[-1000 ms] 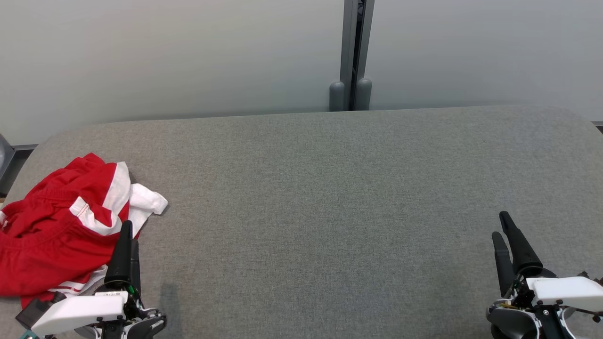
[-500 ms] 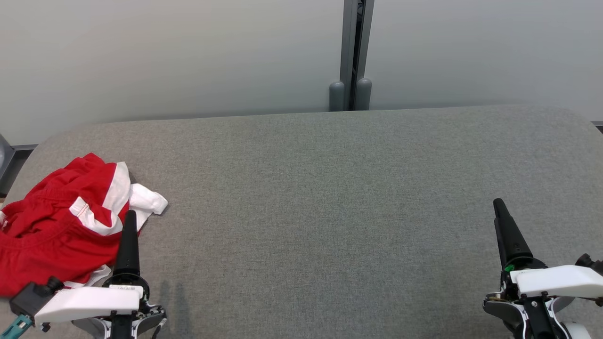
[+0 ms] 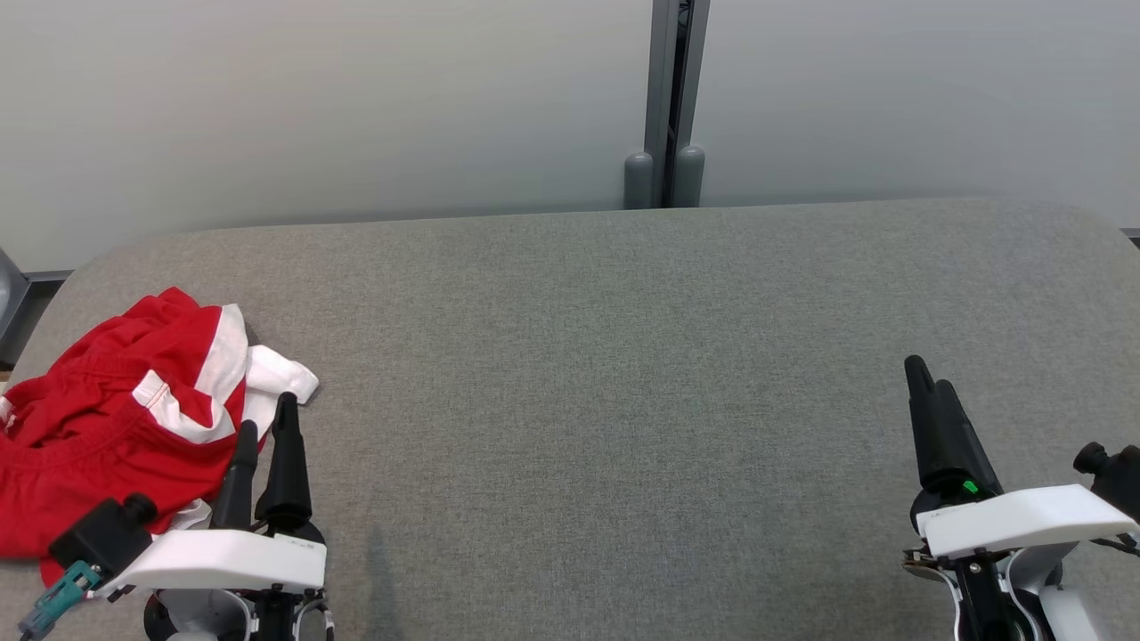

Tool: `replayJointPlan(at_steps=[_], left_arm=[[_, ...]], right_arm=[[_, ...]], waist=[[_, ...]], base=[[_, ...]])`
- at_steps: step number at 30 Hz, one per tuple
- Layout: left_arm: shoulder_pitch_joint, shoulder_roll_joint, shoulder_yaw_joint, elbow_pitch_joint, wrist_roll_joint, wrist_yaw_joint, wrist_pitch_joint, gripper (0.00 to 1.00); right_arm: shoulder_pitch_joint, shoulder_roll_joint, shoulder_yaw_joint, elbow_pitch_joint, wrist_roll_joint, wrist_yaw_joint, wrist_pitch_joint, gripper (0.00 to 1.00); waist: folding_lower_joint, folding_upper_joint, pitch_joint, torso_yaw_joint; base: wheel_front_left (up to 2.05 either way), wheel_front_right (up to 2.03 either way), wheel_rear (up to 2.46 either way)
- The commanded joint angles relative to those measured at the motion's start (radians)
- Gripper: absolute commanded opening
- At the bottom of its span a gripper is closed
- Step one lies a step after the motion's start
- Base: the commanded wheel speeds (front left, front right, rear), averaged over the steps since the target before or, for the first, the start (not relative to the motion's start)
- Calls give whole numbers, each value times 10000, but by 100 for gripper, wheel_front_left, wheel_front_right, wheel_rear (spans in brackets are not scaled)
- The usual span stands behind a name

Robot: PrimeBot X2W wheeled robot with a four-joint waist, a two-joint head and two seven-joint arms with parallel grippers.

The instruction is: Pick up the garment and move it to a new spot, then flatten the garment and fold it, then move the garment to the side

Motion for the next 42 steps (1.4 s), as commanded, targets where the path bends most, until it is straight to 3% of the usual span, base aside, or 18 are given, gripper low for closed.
replayJointPlan(at_steps=[1,16,42], left_arm=[[-215,78,-32,-166,337,55,-72,100],[-145,123,-340,54,2847,457,-522,100],[-161,135,-577,-157,5289,694,-1139,100]], right_arm=[[-282,-96,46,-182,-340,44,-95,100],[-347,-116,109,162,-3287,49,-546,100],[-592,-121,508,520,-5772,53,-1178,100]], waist=[[0,-1,3,1],[0,-1,-14,32],[0,-1,-19,78]], base=[[0,0,0],[0,0,0],[0,0,0]])
